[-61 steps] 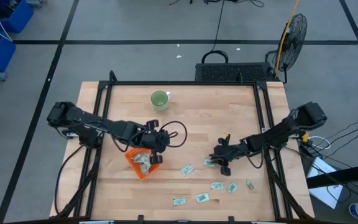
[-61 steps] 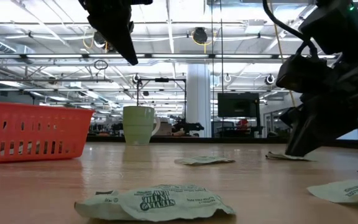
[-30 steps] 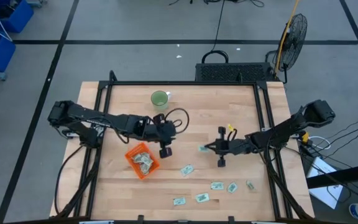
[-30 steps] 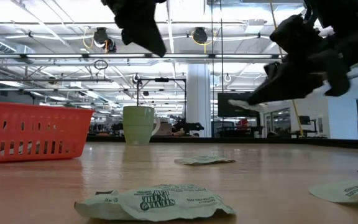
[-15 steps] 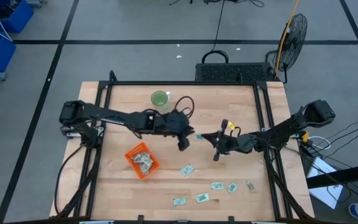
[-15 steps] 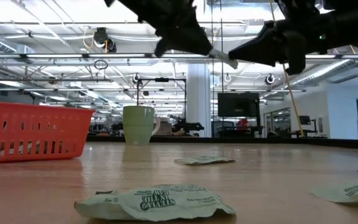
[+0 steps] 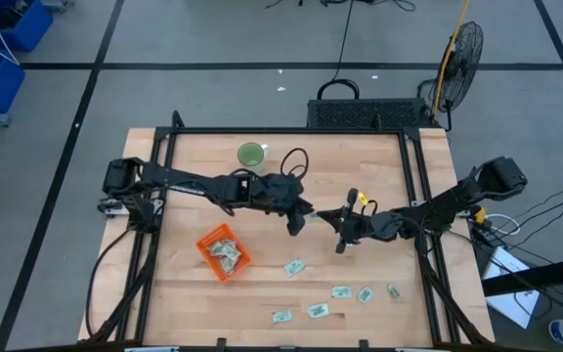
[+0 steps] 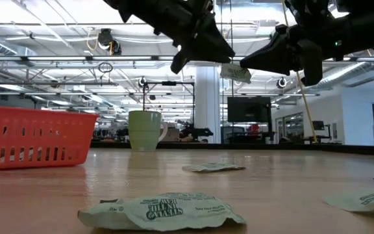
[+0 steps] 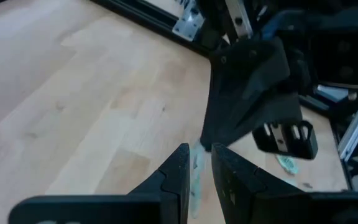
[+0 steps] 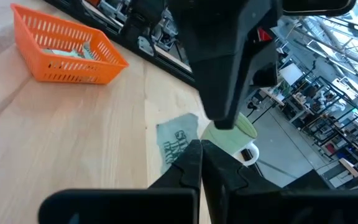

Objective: Pick and place Stevia / Truvia into bins
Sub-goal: Put the stevia packet into the orange basket

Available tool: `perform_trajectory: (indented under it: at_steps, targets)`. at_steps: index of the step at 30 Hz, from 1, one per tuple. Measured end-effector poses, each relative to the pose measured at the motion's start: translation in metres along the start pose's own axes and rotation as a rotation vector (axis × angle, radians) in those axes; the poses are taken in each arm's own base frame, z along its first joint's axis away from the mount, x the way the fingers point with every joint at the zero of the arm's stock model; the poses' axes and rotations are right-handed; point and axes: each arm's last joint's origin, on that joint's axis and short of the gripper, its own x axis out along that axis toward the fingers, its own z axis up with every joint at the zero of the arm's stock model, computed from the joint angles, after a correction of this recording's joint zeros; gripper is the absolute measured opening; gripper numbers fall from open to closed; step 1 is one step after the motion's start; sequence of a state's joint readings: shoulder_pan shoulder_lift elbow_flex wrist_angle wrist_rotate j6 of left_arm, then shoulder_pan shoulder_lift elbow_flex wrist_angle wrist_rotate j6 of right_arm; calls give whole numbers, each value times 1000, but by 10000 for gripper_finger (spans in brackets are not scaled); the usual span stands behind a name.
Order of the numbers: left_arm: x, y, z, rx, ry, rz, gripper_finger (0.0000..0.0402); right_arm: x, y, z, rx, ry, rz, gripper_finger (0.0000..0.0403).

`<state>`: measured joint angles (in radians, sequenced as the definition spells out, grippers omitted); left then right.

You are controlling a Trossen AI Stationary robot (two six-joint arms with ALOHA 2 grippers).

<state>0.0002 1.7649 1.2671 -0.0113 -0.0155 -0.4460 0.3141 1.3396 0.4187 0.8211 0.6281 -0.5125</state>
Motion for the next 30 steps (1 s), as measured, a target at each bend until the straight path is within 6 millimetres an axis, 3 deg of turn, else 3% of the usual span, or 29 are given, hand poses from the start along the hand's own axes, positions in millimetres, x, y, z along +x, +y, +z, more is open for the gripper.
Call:
perform_trajectory:
  at_steps: [30]
  targets:
    - [0,-5,-4,102,18,-6,72,2,-6,3,43,-34,-43,0]
